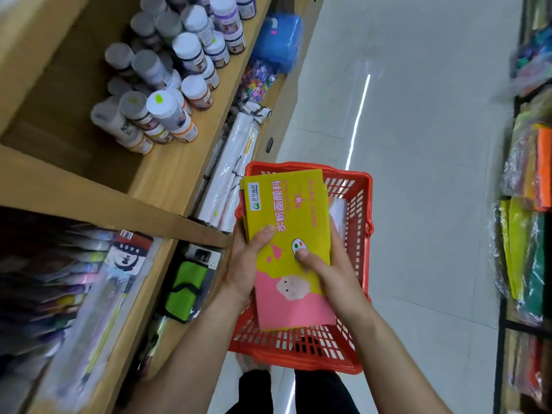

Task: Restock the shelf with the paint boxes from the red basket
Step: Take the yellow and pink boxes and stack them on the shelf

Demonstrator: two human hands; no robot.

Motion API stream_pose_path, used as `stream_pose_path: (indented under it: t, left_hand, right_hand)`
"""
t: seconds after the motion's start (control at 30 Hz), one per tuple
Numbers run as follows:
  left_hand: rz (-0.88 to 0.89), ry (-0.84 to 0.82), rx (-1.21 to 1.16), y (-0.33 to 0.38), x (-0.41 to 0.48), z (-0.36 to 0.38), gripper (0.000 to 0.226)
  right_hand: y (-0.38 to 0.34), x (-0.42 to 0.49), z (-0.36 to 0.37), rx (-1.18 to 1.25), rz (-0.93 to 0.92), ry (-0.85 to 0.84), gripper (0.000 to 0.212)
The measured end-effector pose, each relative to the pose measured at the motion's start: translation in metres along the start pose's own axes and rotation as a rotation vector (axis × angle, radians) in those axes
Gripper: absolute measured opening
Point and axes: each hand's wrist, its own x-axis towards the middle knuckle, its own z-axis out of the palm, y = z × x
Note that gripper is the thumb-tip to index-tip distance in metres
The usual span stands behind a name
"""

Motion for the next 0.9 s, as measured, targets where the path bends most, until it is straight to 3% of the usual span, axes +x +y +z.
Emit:
stream_pose_path:
  t: [0.2, 0.33, 0.63, 0.77, 0.9]
  left_hand:
    - [0.044, 0.085, -0.067, 0.028, -0.041, 0.0, 0.079]
    - [0.129, 0.073, -0.094, 0.051, -0.087, -0.006, 0.064]
    - [0.407, 0.107, 0.123, 0.102, -0.255, -0.065, 0.107]
    - [0.594, 0.284, 0.32, 0.112, -0.344, -0.108, 0.091]
    - [0.68, 0.468, 0.251, 0.105, -0.419, -0.16, 0.084]
  right_hand:
    - [-0.042, -0.014, 0.013, 0.01, 0.053, -0.142, 0.077]
    - [-0.072, -0.044, 0.037, 0.033, 0.012, -0.226, 0.058]
    - [-0.118, -0.162, 0.12, 0.03, 0.02, -0.372, 0.051]
    - [-0.122, -0.225, 0.176, 0.001, -0.014, -0.501, 0.05]
    - [-0.116, -0.279, 0.241, -0.011, -0.017, -0.702, 0.045]
